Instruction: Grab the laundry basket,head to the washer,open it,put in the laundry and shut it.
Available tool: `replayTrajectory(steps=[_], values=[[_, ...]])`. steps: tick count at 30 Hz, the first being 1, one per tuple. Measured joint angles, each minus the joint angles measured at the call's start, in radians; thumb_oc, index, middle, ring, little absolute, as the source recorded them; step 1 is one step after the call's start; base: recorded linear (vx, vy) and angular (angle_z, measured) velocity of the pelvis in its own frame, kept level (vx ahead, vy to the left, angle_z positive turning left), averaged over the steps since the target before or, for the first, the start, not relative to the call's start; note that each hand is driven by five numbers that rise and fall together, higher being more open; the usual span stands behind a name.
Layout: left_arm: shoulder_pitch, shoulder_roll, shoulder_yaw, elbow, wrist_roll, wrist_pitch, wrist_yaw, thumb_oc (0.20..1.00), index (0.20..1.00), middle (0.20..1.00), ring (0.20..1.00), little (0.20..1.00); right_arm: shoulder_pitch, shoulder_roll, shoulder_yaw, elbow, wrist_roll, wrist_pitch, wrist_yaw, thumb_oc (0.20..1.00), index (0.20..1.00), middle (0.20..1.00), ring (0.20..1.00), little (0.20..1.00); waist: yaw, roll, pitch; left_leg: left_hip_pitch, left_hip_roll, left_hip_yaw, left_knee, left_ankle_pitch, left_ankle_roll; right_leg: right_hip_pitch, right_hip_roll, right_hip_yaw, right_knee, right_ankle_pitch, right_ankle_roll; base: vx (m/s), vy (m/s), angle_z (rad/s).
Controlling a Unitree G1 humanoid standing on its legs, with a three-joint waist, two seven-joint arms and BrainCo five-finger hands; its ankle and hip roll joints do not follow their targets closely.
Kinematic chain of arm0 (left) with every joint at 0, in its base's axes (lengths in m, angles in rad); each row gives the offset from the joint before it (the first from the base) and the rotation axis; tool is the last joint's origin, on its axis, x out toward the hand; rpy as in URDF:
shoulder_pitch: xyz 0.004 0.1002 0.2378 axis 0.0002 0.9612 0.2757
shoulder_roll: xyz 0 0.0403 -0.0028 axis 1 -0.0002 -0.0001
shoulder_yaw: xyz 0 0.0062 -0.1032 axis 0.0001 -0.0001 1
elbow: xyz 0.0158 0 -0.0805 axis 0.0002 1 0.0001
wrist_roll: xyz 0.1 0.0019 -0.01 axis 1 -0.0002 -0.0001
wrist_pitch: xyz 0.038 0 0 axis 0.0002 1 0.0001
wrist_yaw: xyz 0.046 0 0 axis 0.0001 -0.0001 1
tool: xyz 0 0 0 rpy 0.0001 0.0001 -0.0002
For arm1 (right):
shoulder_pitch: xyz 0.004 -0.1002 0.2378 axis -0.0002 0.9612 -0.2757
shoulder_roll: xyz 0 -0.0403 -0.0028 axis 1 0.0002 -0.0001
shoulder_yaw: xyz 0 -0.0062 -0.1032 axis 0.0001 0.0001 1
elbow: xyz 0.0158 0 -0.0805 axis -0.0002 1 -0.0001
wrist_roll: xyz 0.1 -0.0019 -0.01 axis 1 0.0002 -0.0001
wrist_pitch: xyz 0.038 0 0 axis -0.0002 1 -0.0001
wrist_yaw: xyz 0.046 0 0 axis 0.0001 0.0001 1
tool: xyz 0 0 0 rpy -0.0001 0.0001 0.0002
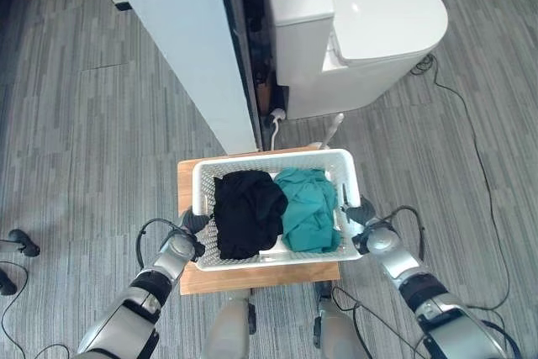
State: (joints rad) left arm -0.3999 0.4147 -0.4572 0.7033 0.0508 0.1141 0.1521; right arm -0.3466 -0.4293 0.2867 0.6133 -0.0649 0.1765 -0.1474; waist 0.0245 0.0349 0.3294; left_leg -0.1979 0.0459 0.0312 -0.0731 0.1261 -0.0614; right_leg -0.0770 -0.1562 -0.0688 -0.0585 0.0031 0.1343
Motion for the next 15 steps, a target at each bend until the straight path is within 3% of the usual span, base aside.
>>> replayTrajectory(steps=[8, 12, 15], values=[[0.117, 0.053, 0.017, -0.300, 0.121, -0.004, -0.102, 0.200, 0.200, 0.200, 0.200, 0.200, 0.189, -0.018, -0.184, -0.179, -0.039, -0.001, 0.087, 0.200, 0.200, 0.200, 0.200, 0.200, -0.010, 0.000, -0.001, 0.115, -0.031, 0.002, -0.008, -0.023, 0.027, 0.126, -0.029, -0.026, -0.014, -0.016, 0.013, 0.06, 0.099, 0.06], [0.125, 0.052, 0.022, -0.339, 0.152, -0.007, -0.133, 0.200, 0.200, 0.200, 0.200, 0.200, 0.220, -0.023, -0.234, -0.210, -0.050, -0.004, 0.112, 0.200, 0.200, 0.200, 0.200, 0.200, -0.028, 0.001, -0.020, 0.147, -0.058, 0.010, -0.016, -0.030, 0.037, 0.140, -0.053, -0.021, -0.010, -0.014, 0.027, -0.04, 0.122, -0.09], [0.126, 0.053, 0.026, -0.343, 0.154, -0.008, -0.137, 0.200, 0.200, 0.200, 0.200, 0.200, 0.209, -0.028, -0.239, -0.212, -0.050, -0.005, 0.128, 0.200, 0.200, 0.200, 0.200, 0.200, -0.029, 0.002, -0.039, 0.156, -0.067, 0.061, -0.016, -0.036, 0.053, 0.105, -0.072, -0.014, 0.022, -0.010, 0.036, -0.18, 0.062, -0.45]])
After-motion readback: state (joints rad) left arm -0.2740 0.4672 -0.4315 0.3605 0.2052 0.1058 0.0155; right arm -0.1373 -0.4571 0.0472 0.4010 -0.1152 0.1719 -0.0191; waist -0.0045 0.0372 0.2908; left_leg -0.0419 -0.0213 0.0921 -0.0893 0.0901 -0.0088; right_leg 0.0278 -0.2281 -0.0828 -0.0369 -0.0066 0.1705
